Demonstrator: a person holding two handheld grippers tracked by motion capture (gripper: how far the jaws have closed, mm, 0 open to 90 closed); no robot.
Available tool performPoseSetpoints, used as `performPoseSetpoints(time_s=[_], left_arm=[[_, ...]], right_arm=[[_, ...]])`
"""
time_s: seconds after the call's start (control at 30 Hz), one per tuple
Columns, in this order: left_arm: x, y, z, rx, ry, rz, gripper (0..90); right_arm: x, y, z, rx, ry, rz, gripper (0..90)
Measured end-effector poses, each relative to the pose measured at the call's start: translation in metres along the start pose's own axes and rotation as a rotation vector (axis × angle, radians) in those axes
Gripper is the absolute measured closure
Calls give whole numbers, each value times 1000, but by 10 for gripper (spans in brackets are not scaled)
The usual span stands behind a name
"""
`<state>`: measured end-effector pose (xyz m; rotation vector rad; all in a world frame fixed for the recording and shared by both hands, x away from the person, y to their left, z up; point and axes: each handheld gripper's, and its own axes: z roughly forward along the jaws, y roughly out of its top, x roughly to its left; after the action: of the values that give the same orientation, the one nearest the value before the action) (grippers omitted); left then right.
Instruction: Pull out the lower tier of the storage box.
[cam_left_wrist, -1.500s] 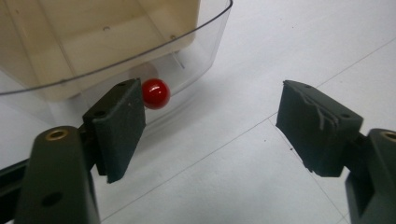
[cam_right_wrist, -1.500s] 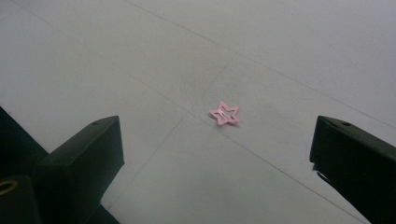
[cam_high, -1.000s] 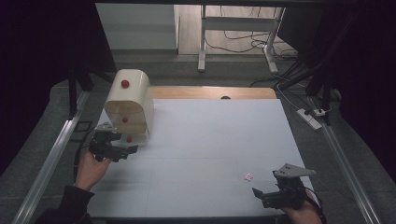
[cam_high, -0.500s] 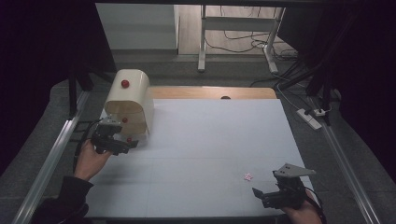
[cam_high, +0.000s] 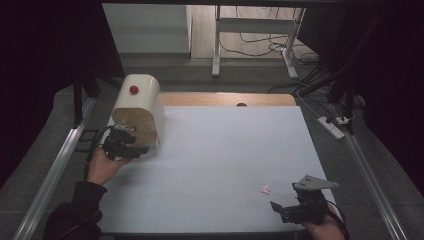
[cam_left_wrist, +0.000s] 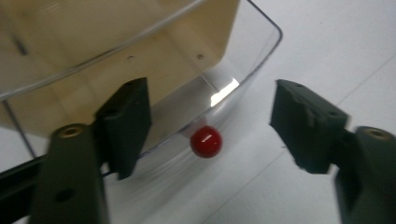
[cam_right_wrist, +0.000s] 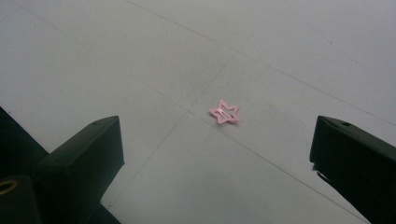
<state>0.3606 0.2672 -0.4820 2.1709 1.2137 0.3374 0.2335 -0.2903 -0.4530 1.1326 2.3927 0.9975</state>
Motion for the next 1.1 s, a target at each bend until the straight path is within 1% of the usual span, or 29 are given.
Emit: performPoseSetpoints(time_s=[0.07,0.13,0.2,0.5,0.73,0.97,1.1], left_arm=[[2,-1,-2,-3,1,-16,406],[2,-2,-3,-5,-8,-21,422],[1,-3,-3,-2,-7,-17,427],[-5,-11,-5,6,-13,-23,431],[-9,-18,-7,18,-18,-20,436],[-12,-24,-9,30,-36,-25,438],[-14,-26,-9,41,-39,-27,439]], right_arm=[[0,0,0,0,0,0,27],[0,0,0,0,0,-1,27],[0,0,0,0,0,0,27],[0,0,0,0,0,0,27],[0,0,-1,-1,-3,-2,27],[1,0,-1,-2,-3,-5,27],[1,0,-1,-2,-2,-7,27]])
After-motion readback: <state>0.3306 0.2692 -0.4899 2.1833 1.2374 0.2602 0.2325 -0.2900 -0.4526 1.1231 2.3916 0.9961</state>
